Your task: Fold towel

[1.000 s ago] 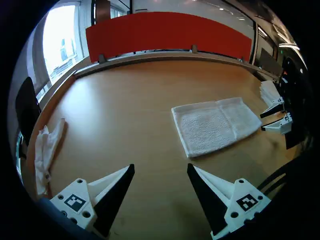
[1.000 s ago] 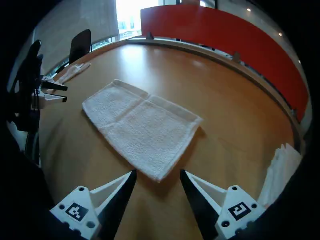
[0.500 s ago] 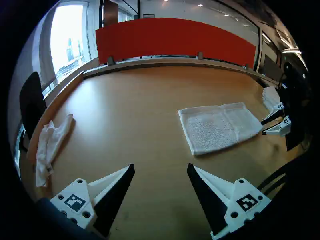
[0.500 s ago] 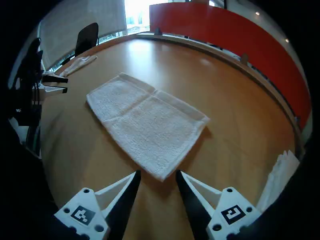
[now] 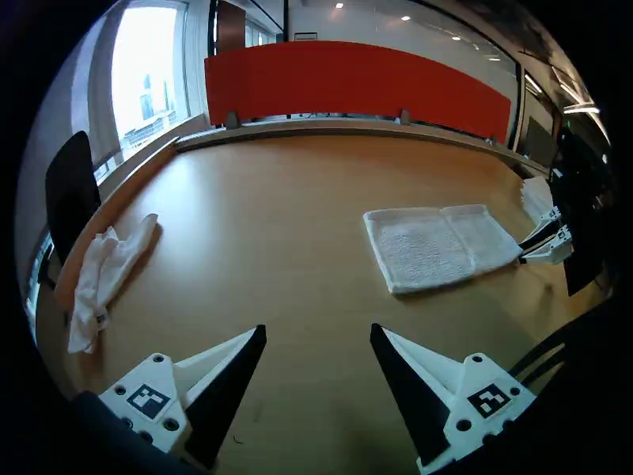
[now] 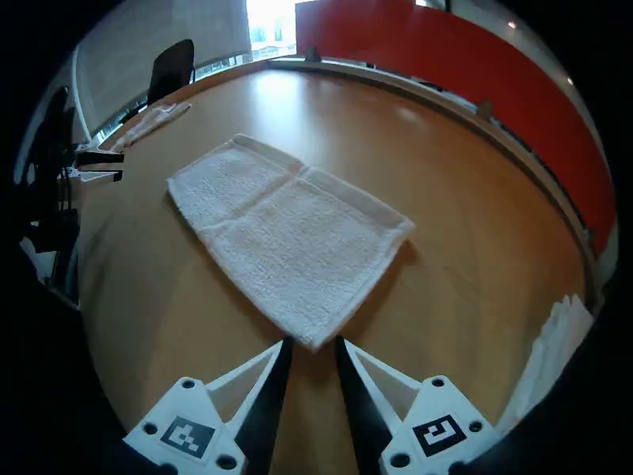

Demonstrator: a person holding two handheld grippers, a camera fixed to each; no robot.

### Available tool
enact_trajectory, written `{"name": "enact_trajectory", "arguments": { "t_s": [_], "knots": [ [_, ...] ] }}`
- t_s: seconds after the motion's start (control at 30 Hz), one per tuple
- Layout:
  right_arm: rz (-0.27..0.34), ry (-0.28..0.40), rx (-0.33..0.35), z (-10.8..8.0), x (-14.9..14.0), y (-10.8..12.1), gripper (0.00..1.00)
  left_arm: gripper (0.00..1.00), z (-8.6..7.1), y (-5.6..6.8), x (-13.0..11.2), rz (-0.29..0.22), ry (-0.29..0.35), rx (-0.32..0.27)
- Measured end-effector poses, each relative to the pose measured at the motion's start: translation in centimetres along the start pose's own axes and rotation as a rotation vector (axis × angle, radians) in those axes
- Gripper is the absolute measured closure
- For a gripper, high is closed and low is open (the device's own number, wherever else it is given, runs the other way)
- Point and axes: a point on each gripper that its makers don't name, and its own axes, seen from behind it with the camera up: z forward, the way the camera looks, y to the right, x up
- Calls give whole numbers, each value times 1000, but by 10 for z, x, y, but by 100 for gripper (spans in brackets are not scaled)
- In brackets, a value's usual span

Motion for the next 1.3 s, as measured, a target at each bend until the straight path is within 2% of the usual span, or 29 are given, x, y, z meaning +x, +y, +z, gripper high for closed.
{"name": "enact_trajectory", "arguments": {
  "t_s": [0.07,0.2,0.27,0.47,1.0,1.3],
  "knots": [
    [-4,-3,4,0,0,0,59,2,-1,-1,-1,-3,2,4],
    [-15,-4,10,-1,1,-1,70,2,-2,-2,-4,-8,3,9],
    [-19,-4,12,-1,2,-2,72,2,-2,-2,-5,-8,2,8],
    [-23,-4,22,0,3,-3,90,2,-3,-4,-5,0,1,9],
    [-11,83,-17,-19,33,5,93,2,0,-3,3,2,1,1],
    [3,116,-48,-36,40,13,96,2,1,-1,8,9,5,-4]
  ]
}}
